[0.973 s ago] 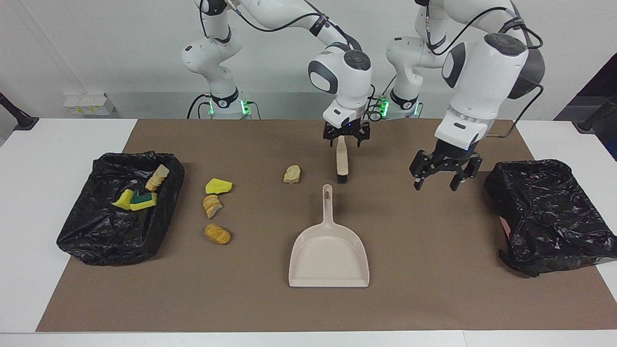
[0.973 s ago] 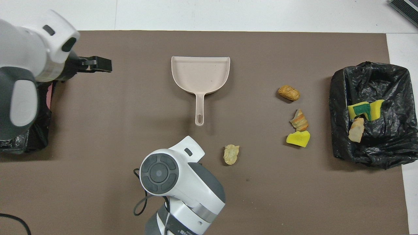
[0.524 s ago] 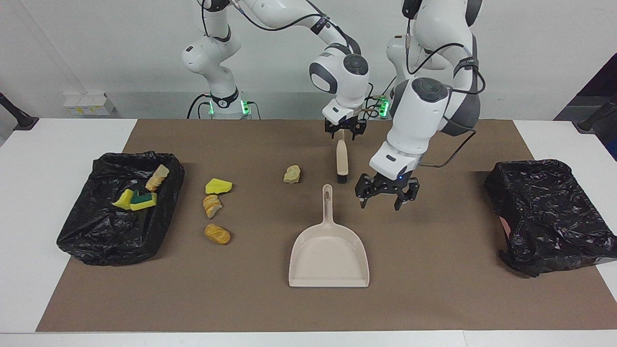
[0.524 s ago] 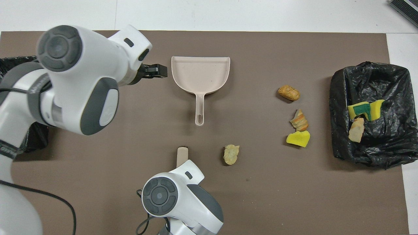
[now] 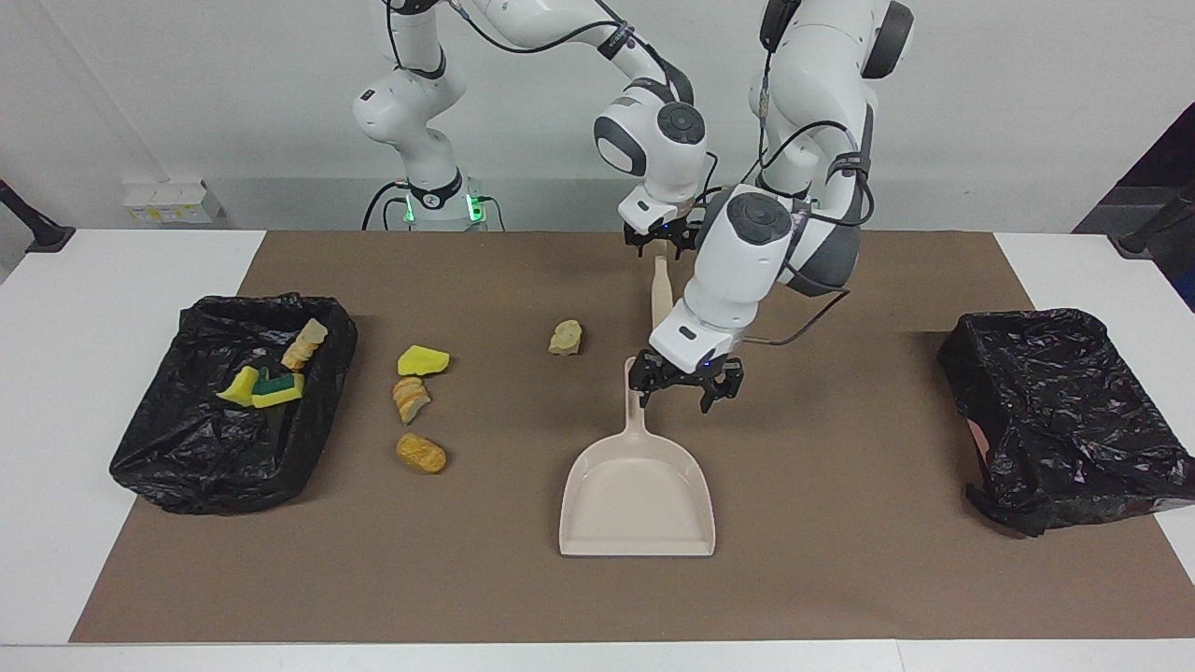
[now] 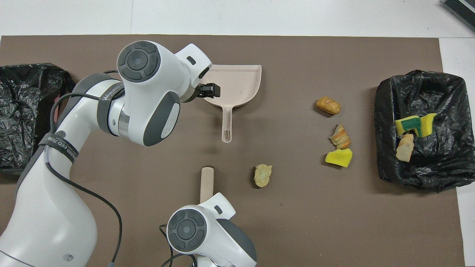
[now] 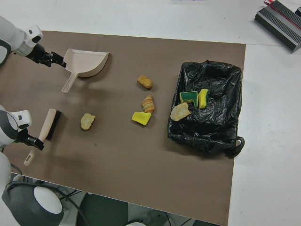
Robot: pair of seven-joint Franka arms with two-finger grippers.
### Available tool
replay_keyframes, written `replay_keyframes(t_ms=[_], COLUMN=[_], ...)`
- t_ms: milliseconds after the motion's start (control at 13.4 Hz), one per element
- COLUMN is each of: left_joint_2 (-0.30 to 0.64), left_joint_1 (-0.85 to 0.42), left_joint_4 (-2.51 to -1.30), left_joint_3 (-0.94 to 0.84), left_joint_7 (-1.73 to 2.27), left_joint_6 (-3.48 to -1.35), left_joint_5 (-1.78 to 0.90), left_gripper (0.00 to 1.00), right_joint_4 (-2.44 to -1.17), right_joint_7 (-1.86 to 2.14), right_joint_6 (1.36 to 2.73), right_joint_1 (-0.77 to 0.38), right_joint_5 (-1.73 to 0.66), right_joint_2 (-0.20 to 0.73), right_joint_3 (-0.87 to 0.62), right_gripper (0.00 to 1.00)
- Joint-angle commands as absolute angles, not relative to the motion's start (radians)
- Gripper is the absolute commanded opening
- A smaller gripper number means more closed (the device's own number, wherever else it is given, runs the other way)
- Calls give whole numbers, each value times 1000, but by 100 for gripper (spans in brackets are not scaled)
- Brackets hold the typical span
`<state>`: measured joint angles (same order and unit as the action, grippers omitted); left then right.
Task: Sweep and dump trash in bin
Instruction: 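Grasp the dustpan handle with the left gripper while the right gripper grasps the brush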
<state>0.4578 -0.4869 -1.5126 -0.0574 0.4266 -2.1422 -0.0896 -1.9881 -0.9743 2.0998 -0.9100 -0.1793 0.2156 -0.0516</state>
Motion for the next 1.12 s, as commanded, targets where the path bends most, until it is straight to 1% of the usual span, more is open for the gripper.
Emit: replay_keyframes(t_ms=[0,150,225,374,524,599,674,749,824,899,973,1048], left_joint_2=[448,462,463,466,471,471,469,469,465,460,460,460], left_joint_1=[-506,-523,-531,-543,-564,-565,-566,-566,-565,-565,-561,-563], left_joint_4=[-1561,-1572,-1586,-1611,-1635,-1640,-1640,-1634,-1628,-1620,-1611,-1611], left_joint_3=[-43,-43,-43,-43,-44,-44,-44,-44,-44,-44,-44,-44], left_joint_7=[436,449,459,460,456,453,453,457,459,460,460,462], left_joint_6=[-2158,-2181,-2225,-2241,-2244,-2237,-2230,-2221,-2197,-2165,-2160,-2166], left_joint_5=[-103,-103,-103,-109,-109,-109,-109,-110,-110,-110,-112,-115], left_gripper=[100,100,100,100,100,100,100,73,62,48,15,0], right_joint_4=[-2028,-2040,-2046,-2046,-2046,-2046,-2040,-2031,-2026,-2028,-2034,-2036], right_joint_7=[-962,-954,-953,-939,-933,-933,-937,-946,-946,-943,-939,-936], right_joint_6=[2132,2160,2172,2183,2183,2181,2169,2149,2116,2076,2033,1998], right_joint_1=[-913,-913,-914,-914,-914,-914,-914,-914,-911,-902,-902,-902], right_joint_5=[-207,-207,-207,-207,-207,-207,-207,-207,-207,-207,-207,-207], right_joint_2=[184,184,186,190,190,190,190,192,187,169,143,127], right_joint_3=[-55,-55,-55,-55,-55,-55,-55,-55,-54,-54,-54,-54], right_gripper=[64,62,56,44,28,11,0,0,0,0,0,0])
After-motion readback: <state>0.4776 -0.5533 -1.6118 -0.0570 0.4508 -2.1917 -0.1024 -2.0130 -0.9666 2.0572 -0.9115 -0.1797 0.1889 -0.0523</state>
